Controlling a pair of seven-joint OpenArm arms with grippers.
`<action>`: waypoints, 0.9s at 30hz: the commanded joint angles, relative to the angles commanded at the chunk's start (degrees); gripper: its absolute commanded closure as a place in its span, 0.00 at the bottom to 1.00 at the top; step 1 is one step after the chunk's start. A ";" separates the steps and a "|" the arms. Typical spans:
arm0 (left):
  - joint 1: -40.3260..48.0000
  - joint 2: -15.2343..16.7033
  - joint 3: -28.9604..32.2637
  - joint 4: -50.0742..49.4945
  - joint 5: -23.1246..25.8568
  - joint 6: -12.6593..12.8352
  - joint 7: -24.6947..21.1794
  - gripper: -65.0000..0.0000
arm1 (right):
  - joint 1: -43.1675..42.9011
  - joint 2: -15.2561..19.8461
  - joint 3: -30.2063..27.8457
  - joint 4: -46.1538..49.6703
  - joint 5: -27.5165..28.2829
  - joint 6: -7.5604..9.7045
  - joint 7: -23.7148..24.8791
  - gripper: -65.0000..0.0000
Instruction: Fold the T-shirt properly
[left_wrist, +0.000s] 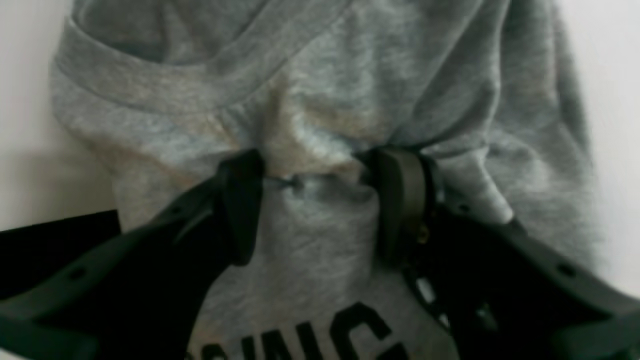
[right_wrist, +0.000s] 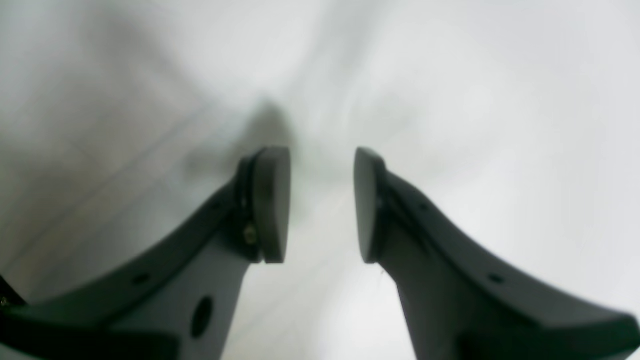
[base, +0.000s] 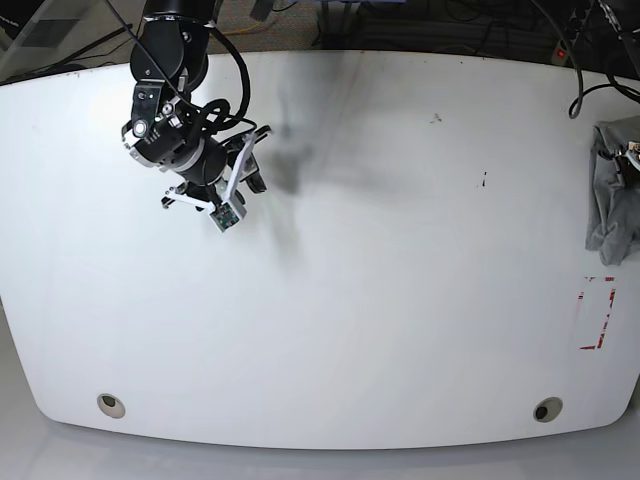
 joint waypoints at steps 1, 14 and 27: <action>0.97 0.18 -0.18 2.81 -1.41 0.00 0.00 0.50 | 0.35 0.00 0.26 -0.44 -0.18 0.00 0.44 0.70; 2.64 22.95 13.19 30.07 1.67 17.36 -0.26 0.50 | 2.81 -0.26 1.32 -5.89 -23.65 0.00 30.42 0.70; 17.76 45.80 17.05 33.76 16.18 23.52 -21.36 0.50 | -3.96 -0.09 10.81 -15.12 -21.71 0.00 56.79 0.70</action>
